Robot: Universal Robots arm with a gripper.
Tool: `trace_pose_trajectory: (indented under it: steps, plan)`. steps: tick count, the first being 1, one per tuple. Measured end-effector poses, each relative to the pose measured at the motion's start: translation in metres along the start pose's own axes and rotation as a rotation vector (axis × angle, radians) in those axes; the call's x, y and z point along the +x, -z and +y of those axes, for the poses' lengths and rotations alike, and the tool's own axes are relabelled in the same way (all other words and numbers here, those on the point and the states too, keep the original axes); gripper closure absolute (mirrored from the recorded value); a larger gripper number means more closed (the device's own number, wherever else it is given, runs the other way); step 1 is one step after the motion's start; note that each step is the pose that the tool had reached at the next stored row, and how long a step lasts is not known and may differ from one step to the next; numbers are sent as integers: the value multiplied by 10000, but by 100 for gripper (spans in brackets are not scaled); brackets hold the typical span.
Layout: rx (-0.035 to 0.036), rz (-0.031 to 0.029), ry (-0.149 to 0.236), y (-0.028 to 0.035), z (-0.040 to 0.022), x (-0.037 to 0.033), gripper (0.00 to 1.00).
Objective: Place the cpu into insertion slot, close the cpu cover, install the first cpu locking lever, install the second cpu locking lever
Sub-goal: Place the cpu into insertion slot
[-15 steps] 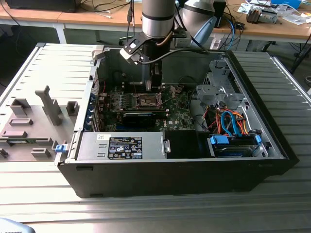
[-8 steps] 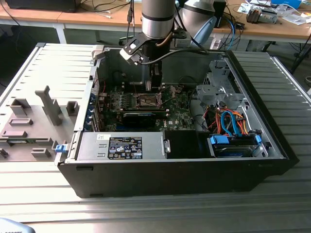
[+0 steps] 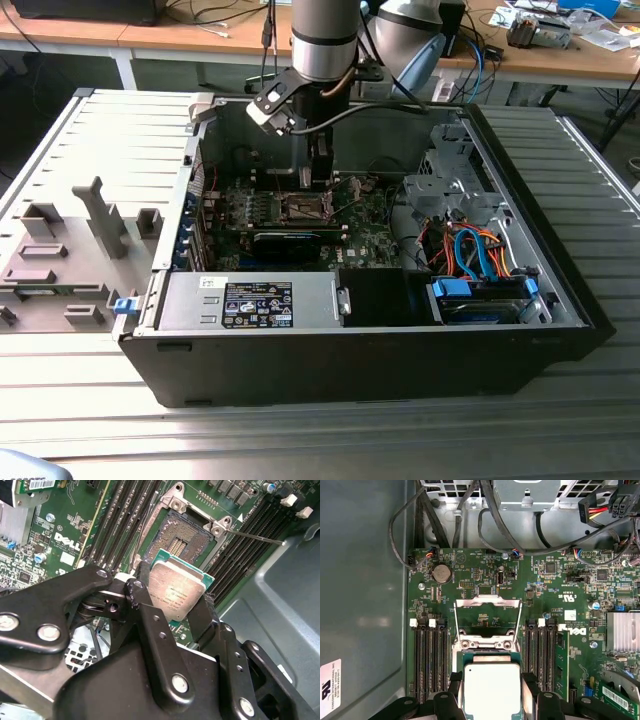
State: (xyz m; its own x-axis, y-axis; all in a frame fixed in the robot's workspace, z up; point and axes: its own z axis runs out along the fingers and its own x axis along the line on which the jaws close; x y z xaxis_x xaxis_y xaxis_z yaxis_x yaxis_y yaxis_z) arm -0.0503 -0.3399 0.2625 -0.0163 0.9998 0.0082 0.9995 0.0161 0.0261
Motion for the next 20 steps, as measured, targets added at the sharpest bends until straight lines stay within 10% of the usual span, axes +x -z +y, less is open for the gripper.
trace_pose_trajectory:
  steps: [20]
  plan:
    - [0, 0, 0, -46, -2, 0, 45]
